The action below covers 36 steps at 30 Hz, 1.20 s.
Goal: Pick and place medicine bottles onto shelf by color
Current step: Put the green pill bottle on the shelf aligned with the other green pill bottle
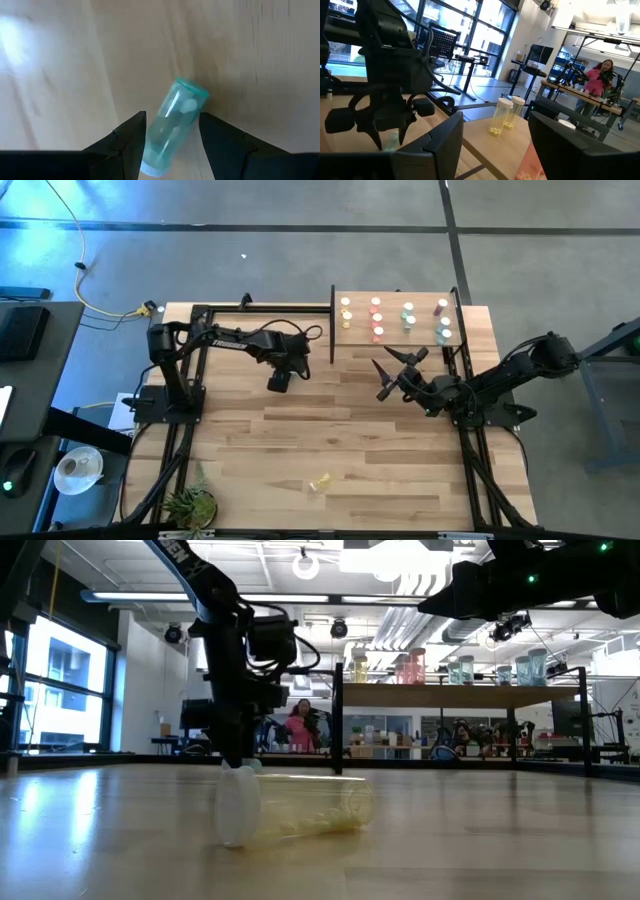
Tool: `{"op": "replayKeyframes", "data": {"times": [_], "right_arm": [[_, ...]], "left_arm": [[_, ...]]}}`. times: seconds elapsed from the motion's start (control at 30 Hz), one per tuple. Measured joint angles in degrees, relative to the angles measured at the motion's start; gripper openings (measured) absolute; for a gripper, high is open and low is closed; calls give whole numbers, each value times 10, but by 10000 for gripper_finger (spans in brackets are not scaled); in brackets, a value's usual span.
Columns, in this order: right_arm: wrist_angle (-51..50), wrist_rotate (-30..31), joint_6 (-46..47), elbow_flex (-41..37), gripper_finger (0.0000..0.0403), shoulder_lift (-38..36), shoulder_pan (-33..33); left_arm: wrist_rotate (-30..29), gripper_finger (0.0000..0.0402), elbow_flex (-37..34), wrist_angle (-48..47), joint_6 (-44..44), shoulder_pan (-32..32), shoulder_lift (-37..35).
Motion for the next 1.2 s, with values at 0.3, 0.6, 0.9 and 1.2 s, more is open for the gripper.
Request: {"op": "replayKeyframes", "data": {"times": [0.3,0.6,0.9,1.2], "right_arm": [[-3,0,0,0,217,0,0],[-3,0,1,0,217,0,0],[-3,0,2,0,217,0,0],[-3,-72,0,0,217,0,0]], "left_arm": [[32,172,1,1,-32,0,12],[47,154,1,0,-127,2,13],[99,78,1,10,-206,1,14],[209,88,20,16,-319,0,16]]}}
